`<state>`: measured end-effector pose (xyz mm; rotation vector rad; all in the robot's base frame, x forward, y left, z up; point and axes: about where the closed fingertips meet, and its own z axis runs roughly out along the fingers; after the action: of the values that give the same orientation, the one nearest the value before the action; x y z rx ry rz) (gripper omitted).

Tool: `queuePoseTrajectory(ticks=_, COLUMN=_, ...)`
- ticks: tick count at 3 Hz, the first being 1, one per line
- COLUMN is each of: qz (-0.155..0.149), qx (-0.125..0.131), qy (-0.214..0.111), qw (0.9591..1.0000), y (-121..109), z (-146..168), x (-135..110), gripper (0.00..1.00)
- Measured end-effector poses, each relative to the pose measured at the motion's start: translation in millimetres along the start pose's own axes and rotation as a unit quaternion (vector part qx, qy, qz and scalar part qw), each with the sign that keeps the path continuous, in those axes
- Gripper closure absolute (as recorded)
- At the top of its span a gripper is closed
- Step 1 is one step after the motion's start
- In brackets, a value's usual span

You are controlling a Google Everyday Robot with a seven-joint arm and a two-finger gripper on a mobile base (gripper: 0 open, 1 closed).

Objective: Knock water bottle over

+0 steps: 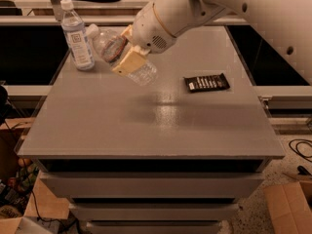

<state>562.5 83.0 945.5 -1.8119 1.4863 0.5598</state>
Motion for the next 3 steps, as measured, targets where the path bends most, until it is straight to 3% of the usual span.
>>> queuePoseTrajectory(ticks=1, qz=0.002, qx=0.001, qy=-0.004, qw=1.0, y=0.2, z=-0.7, x=-0.8, gripper=1.0)
queuePoseTrajectory(ticks=2, qz=-0.004, qx=-0.002, qy=0.016, qw=0.9999, y=-0.8, z=0.4, x=-0.9, gripper=1.0)
queuePoseTrajectory(ticks=3, qz=-0.016, qx=-0.005, qy=0.067, qw=0.9976, y=-3.5, z=-0.7, x=-0.8, gripper=1.0)
